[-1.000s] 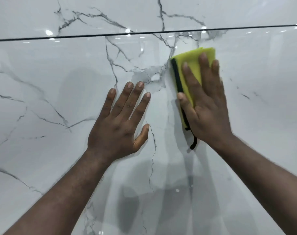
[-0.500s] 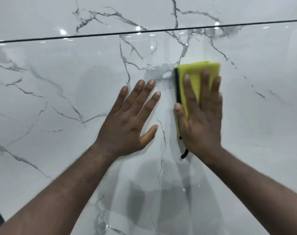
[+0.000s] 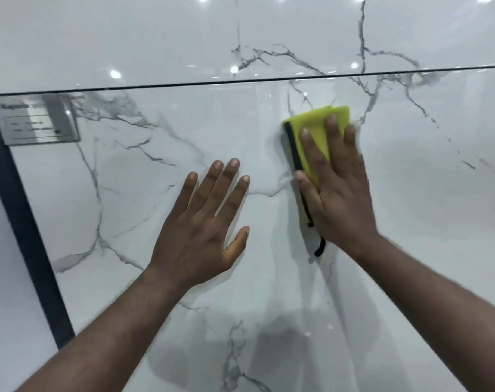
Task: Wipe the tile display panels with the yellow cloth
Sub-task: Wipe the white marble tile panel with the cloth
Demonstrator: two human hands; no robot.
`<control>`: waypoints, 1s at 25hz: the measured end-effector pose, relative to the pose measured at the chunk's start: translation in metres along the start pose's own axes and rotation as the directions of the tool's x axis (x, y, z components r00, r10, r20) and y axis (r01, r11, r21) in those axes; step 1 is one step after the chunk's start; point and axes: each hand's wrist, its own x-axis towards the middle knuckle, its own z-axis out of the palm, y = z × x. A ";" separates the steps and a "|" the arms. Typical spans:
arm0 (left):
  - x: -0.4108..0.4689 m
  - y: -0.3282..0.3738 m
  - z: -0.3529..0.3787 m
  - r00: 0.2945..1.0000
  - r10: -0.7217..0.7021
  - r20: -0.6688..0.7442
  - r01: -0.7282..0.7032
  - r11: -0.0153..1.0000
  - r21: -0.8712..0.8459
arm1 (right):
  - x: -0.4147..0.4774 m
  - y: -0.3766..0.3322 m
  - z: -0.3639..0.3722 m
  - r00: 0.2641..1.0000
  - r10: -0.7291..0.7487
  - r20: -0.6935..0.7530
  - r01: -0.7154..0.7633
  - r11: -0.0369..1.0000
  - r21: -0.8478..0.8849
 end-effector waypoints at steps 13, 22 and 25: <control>-0.052 -0.088 -0.027 0.999 -0.018 -0.034 0.018 1.000 -0.017 | -0.021 -0.099 0.031 0.962 0.267 0.051 -0.266 0.964 -0.013; -0.053 -0.092 -0.006 0.997 -0.023 -0.071 0.025 0.999 0.028 | -0.034 -0.110 0.038 0.979 0.188 0.082 -0.189 0.982 0.001; -0.054 -0.090 -0.003 0.998 -0.021 -0.065 0.024 0.999 0.040 | -0.008 -0.092 0.029 0.989 -0.131 0.076 0.133 0.991 -0.019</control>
